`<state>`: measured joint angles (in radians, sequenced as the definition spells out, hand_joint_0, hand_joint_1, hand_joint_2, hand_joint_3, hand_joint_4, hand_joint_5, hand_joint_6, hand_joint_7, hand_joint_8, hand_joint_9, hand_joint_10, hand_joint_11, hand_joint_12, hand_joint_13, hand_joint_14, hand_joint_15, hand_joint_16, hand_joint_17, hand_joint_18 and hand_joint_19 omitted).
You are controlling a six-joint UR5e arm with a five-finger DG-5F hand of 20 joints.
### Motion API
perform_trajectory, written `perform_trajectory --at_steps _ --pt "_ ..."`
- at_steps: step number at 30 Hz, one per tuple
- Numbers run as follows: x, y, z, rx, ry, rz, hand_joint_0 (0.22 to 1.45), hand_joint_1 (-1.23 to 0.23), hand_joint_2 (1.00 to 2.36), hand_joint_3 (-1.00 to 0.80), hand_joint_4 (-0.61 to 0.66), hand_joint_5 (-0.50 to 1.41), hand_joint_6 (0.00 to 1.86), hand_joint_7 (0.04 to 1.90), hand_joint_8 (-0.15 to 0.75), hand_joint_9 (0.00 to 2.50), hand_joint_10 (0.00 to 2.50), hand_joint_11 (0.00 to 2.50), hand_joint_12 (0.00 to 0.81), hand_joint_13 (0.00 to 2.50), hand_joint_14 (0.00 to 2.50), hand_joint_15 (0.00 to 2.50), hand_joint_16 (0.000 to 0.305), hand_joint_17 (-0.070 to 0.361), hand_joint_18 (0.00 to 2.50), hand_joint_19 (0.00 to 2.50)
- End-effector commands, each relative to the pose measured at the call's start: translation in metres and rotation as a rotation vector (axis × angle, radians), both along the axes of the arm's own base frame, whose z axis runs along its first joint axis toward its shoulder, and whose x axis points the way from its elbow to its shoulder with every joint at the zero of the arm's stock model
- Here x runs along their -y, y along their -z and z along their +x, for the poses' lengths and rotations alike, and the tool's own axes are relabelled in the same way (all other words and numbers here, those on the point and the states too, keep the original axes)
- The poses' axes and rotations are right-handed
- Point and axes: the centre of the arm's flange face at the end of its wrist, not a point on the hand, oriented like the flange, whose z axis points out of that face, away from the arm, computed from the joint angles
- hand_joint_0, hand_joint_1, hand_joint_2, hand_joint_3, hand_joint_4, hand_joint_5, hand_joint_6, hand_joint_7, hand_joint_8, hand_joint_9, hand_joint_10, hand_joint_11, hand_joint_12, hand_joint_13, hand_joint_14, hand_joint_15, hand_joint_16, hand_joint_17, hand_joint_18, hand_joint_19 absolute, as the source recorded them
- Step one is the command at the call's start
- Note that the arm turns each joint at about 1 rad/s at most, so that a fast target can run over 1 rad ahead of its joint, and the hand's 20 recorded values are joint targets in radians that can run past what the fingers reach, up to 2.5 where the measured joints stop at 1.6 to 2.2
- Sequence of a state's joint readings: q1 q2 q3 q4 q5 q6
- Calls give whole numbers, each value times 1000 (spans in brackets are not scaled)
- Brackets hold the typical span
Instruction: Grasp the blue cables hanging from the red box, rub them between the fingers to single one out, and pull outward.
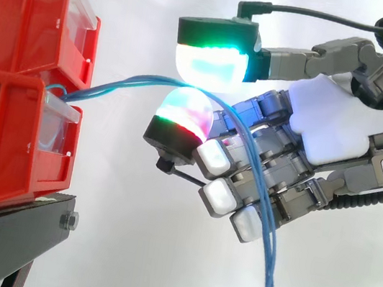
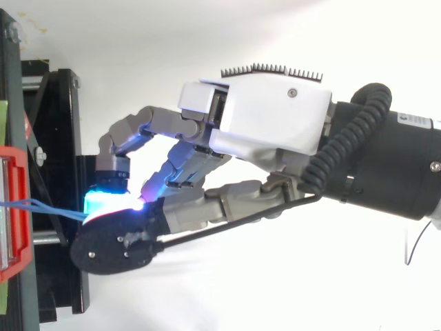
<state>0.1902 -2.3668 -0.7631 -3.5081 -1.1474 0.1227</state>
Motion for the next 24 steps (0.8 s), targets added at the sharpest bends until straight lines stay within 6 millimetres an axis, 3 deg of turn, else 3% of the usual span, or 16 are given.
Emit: perform_trajectory --at_steps 1,10,13,14,16,24 --pt "0 0 0 -1 0 0 695 -892 1013 -335 72 -191 930 1048 298 869 13 502 376 888 21 553 44 99 794 496" --pt "0 0 0 -1 3 -1 797 -936 1000 -500 -35 -188 935 1050 268 878 15 508 360 893 19 540 41 93 788 470" --pt "0 0 0 2 3 -1 630 -920 1000 -500 64 -170 918 1051 278 911 17 512 367 908 19 556 41 93 798 514" --pt "0 0 0 4 3 0 531 -847 1000 -500 90 -161 911 1055 303 948 13 504 390 933 21 563 45 100 819 533" --pt "0 0 0 2 3 -1 460 -725 1000 -500 111 -144 895 1071 330 991 12 487 426 974 20 561 50 113 874 539" --pt "0 0 0 -1 3 -1 432 -510 1000 -500 125 -131 857 1068 348 1024 14 462 452 991 16 558 56 127 901 547"
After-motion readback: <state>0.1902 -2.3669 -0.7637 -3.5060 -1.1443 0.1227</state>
